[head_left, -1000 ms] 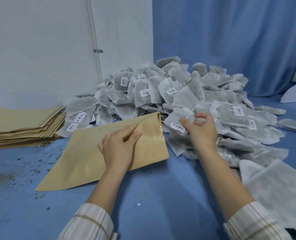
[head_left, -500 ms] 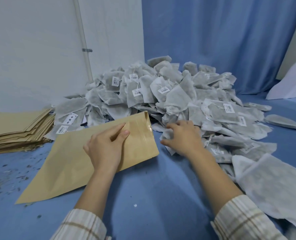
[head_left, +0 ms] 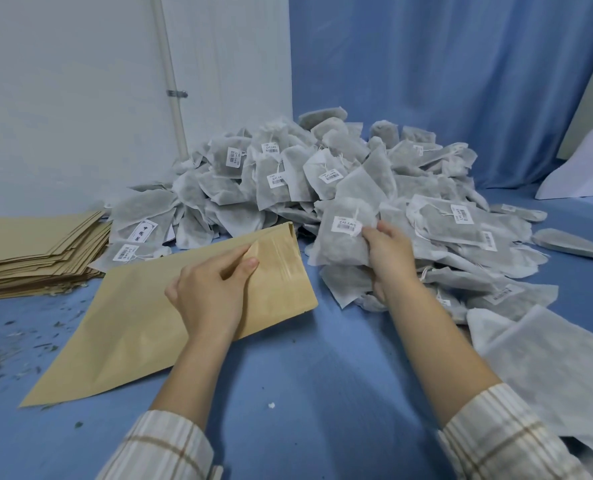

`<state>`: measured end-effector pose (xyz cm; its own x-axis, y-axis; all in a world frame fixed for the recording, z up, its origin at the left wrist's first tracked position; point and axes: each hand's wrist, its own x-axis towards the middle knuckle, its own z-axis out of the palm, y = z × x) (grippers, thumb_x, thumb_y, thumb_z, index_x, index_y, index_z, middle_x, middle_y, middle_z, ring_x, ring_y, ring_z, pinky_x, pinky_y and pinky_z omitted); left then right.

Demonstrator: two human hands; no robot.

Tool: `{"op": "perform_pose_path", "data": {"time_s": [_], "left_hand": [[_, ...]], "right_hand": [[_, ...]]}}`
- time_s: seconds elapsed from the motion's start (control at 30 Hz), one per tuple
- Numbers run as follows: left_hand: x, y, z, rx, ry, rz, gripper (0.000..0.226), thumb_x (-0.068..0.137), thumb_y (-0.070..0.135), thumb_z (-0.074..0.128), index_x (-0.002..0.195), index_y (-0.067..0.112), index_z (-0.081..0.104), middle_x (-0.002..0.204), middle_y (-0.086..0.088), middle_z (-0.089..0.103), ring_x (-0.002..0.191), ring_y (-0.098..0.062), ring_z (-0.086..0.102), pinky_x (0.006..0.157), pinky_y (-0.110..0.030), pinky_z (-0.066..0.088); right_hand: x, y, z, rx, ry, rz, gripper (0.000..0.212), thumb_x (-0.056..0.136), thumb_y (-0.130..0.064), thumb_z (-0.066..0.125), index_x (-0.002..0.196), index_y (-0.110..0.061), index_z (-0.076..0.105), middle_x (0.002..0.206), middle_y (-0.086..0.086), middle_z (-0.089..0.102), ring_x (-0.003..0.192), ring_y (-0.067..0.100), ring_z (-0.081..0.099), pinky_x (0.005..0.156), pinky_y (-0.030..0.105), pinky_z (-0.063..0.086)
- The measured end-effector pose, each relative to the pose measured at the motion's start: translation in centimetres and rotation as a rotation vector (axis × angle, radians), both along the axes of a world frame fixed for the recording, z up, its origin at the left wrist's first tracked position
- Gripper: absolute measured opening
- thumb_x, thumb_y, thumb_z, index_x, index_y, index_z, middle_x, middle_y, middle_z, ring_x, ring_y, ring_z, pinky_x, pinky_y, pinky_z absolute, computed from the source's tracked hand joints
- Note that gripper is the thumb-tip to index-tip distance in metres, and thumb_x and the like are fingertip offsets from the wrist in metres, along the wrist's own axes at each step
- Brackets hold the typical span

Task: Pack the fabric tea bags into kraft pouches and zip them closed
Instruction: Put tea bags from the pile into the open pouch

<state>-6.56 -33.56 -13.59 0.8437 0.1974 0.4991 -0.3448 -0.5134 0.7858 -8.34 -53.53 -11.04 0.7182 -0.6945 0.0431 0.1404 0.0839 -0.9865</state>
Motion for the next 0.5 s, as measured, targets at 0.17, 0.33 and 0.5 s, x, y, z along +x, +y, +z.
{"op": "perform_pose_path", "data": {"time_s": [0.17,0.33,0.5], "left_hand": [[-0.5,-0.1,0.6,-0.066,-0.078,-0.069,0.017,0.079,0.04,0.07,0.094,0.048,0.067,0.097,0.012,0.071,0.107,-0.013,0.057,0.104,-0.03,0.023],[-1.0,-0.3,0.9,-0.026,-0.128,-0.166,0.023,0.076,0.039,0.072,0.093,0.051,0.062,0.087,0.022,0.066,0.099,-0.012,0.06,0.104,-0.043,0.03],[-1.1,-0.4,0.5,-0.013,-0.123,-0.22,0.026,0.076,0.037,0.073,0.092,0.053,0.06,0.086,0.031,0.061,0.1,-0.009,0.059,0.103,-0.044,0.035]], "right_hand": [[0.4,3.1,-1.5,0.047,0.014,0.048,0.015,0.083,-0.017,0.063,0.091,-0.019,0.05,0.091,0.006,0.061,0.075,0.022,0.06,0.071,0.038,0.054],[-1.1,4.5,-0.9,-0.313,0.234,0.714,0.015,0.087,-0.005,0.054,0.082,-0.012,0.066,0.075,0.004,0.062,0.062,0.013,0.055,0.055,0.024,0.04],[-1.5,2.8,-0.4,-0.795,0.358,0.603,0.021,0.087,-0.01,0.05,0.069,-0.014,0.062,0.058,-0.006,0.057,0.054,0.01,0.051,0.047,0.014,0.037]]}}
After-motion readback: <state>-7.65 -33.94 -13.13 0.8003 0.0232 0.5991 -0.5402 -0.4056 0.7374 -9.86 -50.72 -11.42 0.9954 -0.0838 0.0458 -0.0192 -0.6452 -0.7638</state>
